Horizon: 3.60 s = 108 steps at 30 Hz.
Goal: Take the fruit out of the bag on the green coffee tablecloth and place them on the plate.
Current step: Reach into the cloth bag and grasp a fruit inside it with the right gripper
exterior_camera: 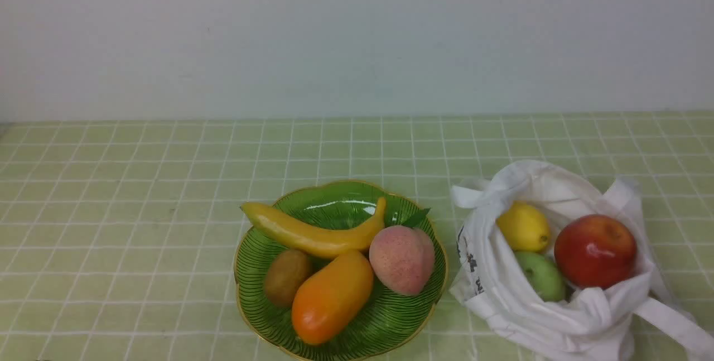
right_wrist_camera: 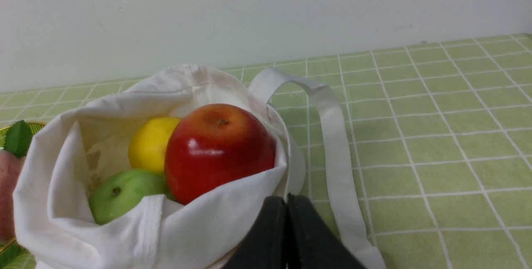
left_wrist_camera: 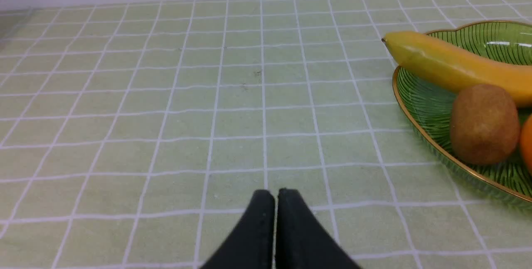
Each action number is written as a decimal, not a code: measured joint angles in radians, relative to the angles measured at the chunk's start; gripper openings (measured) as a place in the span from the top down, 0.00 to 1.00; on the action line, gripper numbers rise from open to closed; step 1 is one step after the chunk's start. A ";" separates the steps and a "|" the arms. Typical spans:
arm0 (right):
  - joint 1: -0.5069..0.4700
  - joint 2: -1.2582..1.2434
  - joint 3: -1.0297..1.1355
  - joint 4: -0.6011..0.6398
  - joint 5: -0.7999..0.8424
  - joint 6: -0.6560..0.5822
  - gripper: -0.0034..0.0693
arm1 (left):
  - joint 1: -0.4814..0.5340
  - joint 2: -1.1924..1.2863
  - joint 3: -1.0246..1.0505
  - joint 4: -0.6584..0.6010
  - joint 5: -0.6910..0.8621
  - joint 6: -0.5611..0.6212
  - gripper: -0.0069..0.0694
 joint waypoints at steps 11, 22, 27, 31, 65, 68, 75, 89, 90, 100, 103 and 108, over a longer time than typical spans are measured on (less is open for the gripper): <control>0.000 0.000 0.000 0.000 0.000 0.000 0.97 | 0.000 0.000 0.000 0.000 0.000 0.000 0.92; 0.000 0.000 0.000 0.000 0.000 0.000 0.97 | 0.000 0.000 0.000 0.000 0.000 0.000 0.92; 0.000 0.000 0.000 0.000 0.000 0.000 0.97 | 0.000 0.000 0.000 0.000 0.000 0.000 0.92; 0.000 0.000 0.000 0.000 0.000 0.000 0.97 | 0.000 0.000 0.000 0.000 0.000 0.000 0.92; 0.000 0.000 0.002 0.530 0.007 0.250 0.97 | 0.000 0.000 0.000 0.000 0.000 0.000 0.92; 0.000 0.000 0.002 0.563 0.003 0.250 0.97 | 0.000 0.000 0.000 0.000 0.000 0.000 0.92; 0.000 0.004 -0.152 0.569 0.044 -0.006 0.97 | 0.000 0.000 0.000 0.000 0.000 0.000 0.92; 0.000 0.759 -0.649 0.191 0.542 -0.117 0.97 | 0.000 0.000 0.000 0.000 0.000 0.000 0.92; 0.000 0.815 -0.675 0.196 0.547 -0.140 0.97 | 0.000 0.000 0.000 0.000 0.000 0.000 0.92; 0.000 1.159 -0.895 0.285 0.625 -0.349 0.89 | 0.000 0.000 0.000 0.000 0.000 0.000 0.92; 0.000 1.225 -0.939 0.289 0.612 -0.367 0.81 | 0.000 0.000 0.000 0.000 0.000 0.000 0.92; 0.000 1.312 -0.964 0.291 0.573 -0.405 0.64 | 0.000 0.000 0.000 0.000 0.000 0.000 0.92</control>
